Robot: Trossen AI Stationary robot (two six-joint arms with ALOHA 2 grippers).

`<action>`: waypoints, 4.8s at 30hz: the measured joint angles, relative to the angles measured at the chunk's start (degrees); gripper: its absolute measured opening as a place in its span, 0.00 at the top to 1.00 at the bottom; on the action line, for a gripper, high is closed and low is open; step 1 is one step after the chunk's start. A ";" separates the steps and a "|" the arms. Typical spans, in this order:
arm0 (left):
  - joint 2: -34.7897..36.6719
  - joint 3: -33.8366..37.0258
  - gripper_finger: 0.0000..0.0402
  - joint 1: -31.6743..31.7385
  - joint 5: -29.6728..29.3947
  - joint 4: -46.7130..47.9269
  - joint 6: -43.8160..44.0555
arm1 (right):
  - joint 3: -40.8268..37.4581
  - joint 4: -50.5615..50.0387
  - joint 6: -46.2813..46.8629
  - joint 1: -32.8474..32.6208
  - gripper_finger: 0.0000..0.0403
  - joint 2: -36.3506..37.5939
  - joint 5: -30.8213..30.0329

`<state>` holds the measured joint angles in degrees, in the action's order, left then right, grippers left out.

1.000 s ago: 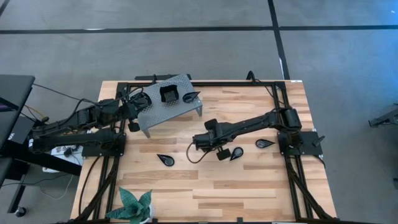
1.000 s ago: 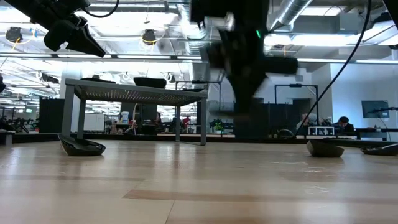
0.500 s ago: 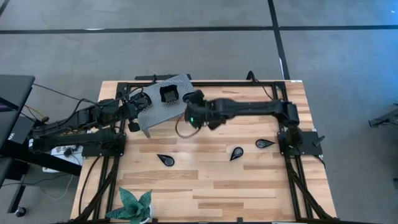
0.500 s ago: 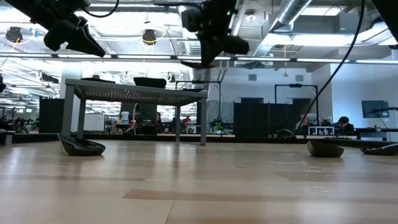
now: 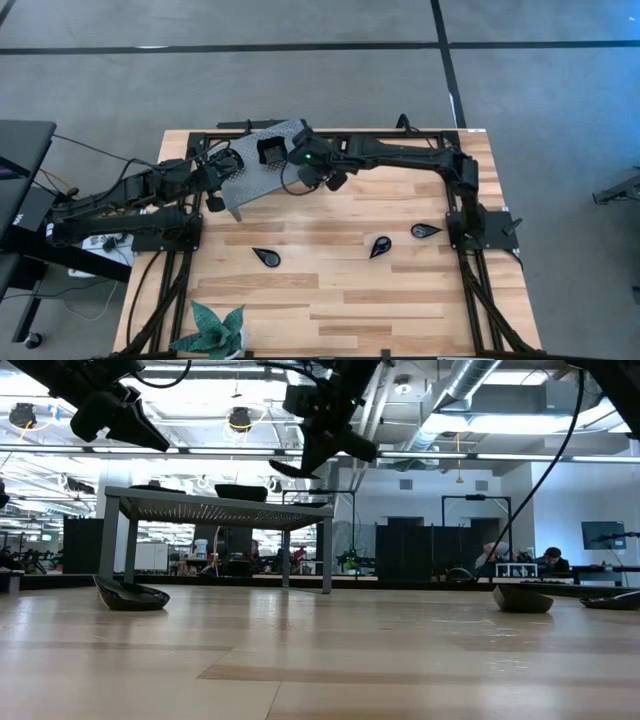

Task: Pick & Place Mini shaped plates
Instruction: Stack the black drop-shaped plate on top of the black drop-shaped plate on the shelf

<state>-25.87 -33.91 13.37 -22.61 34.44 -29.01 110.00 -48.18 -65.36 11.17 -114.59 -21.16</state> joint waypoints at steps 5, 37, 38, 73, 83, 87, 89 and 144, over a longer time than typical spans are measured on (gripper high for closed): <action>0.00 0.00 0.83 0.01 0.00 0.00 1.46 | -0.62 -0.43 -5.35 1.10 1.00 -0.10 1.71; 0.00 0.00 0.83 0.00 -0.02 -0.02 1.46 | -0.57 0.56 -11.68 4.07 1.00 -2.57 0.05; 0.00 0.00 0.83 0.00 0.00 0.00 1.46 | -0.57 0.03 -11.67 4.17 1.00 -2.46 0.11; 0.02 0.00 0.83 -1.53 -0.02 0.04 2.38 | 1.20 -2.81 14.23 -13.29 0.77 -2.36 -1.17; 0.02 0.00 0.83 -5.84 -0.04 -0.29 2.34 | -4.56 2.49 12.87 -21.86 0.77 -2.92 4.87; 0.02 0.00 0.83 -5.98 0.01 -0.72 2.35 | -10.28 15.32 12.52 -22.65 0.77 -2.80 6.63; 0.02 0.00 0.83 -6.43 1.97 -1.15 2.68 | -12.70 19.40 12.52 -22.40 0.77 -2.91 7.62; -52.11 -0.09 0.99 -35.32 6.29 -8.34 41.80 | -14.74 10.20 53.24 -25.77 0.77 -2.86 15.36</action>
<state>-77.97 -34.00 -21.95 -16.32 26.09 12.79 95.26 -37.97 -12.11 -14.59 -117.45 -5.80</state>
